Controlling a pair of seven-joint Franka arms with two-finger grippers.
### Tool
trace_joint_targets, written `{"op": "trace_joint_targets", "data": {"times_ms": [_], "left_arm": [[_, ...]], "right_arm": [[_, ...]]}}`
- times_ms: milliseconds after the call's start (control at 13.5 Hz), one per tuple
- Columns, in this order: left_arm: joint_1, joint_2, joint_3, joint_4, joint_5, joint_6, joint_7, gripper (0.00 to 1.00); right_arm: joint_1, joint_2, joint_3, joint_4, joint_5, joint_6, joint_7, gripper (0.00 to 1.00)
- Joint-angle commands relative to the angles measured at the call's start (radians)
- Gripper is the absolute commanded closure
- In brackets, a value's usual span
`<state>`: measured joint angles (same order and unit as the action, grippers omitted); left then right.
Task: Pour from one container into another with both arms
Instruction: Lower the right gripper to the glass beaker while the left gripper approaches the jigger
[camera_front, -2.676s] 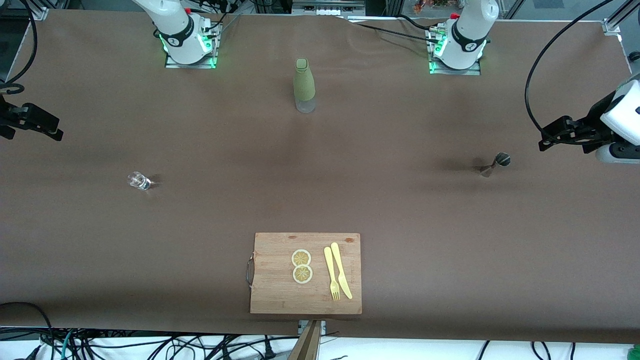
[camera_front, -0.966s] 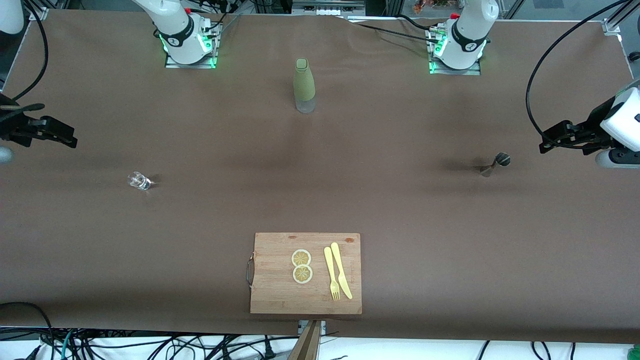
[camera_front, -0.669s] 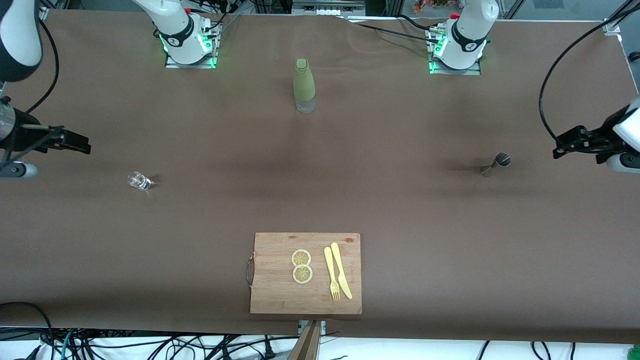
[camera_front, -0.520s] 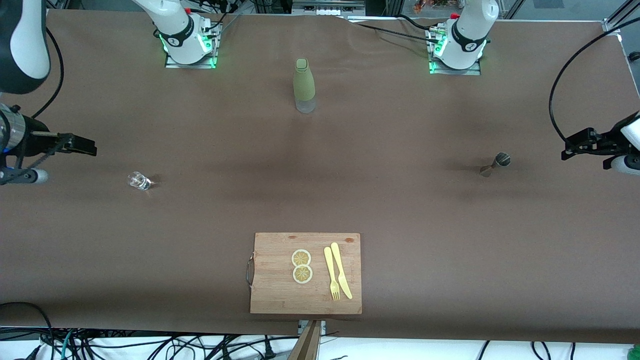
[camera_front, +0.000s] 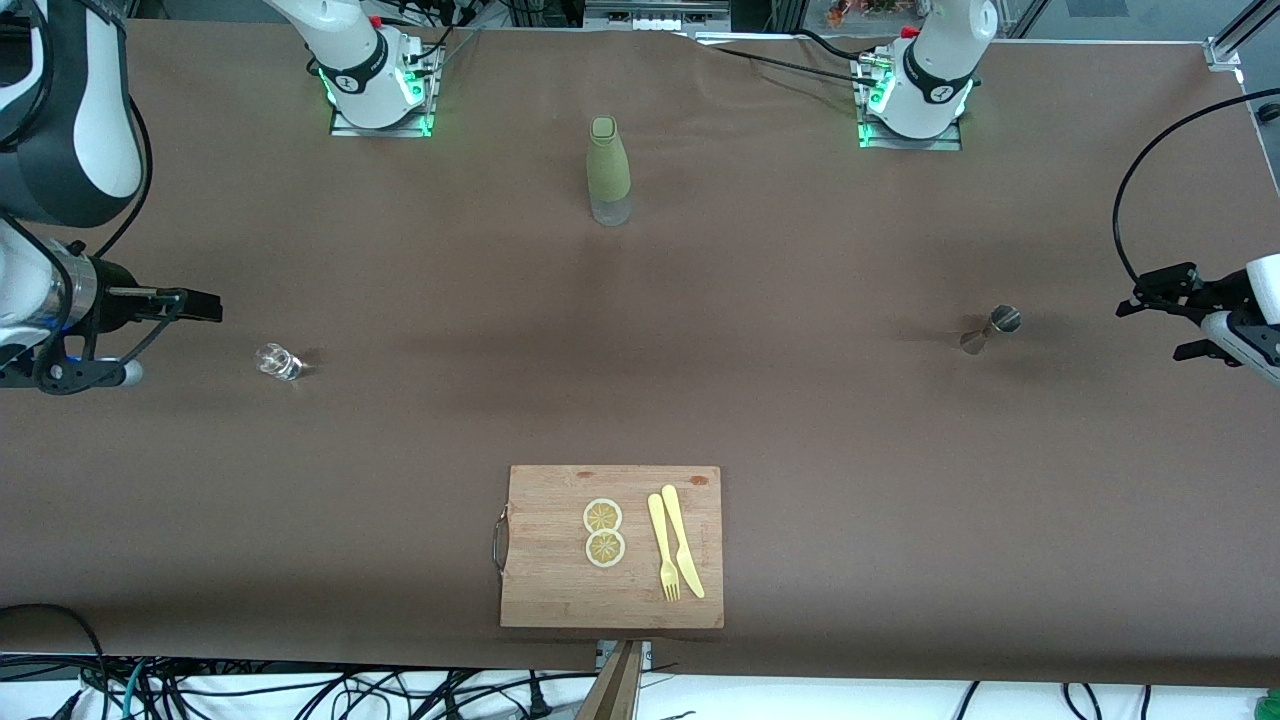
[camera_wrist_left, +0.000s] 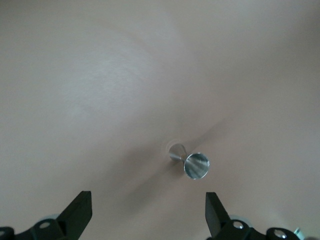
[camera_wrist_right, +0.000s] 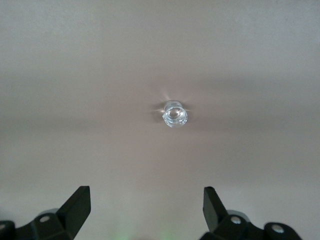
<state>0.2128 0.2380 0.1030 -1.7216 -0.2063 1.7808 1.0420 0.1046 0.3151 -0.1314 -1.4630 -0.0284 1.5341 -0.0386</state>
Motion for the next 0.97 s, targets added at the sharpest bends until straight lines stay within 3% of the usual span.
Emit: {"op": "trace_joint_targets", "data": {"times_ms": [0, 223, 372, 892], "left_arm": [[0.054, 0.050, -0.008, -0.019, -0.071, -0.001, 0.243, 0.00], [0.151, 0.200, -0.008, -0.019, -0.223, -0.012, 0.589, 0.00], [0.181, 0.249, -0.009, -0.035, -0.237, -0.014, 0.715, 0.00], [0.201, 0.446, -0.009, -0.035, -0.421, -0.061, 1.252, 0.00]], "right_arm": [[-0.002, 0.021, 0.001, 0.012, 0.013, -0.011, -0.007, 0.00], [-0.009, 0.065, 0.001, 0.012, 0.018, 0.015, -0.120, 0.00], [-0.026, 0.081, 0.001, 0.003, 0.022, 0.069, -0.266, 0.00], [-0.187, 0.102, -0.005, -0.140, 0.246, 0.224, -0.913, 0.00]]}}
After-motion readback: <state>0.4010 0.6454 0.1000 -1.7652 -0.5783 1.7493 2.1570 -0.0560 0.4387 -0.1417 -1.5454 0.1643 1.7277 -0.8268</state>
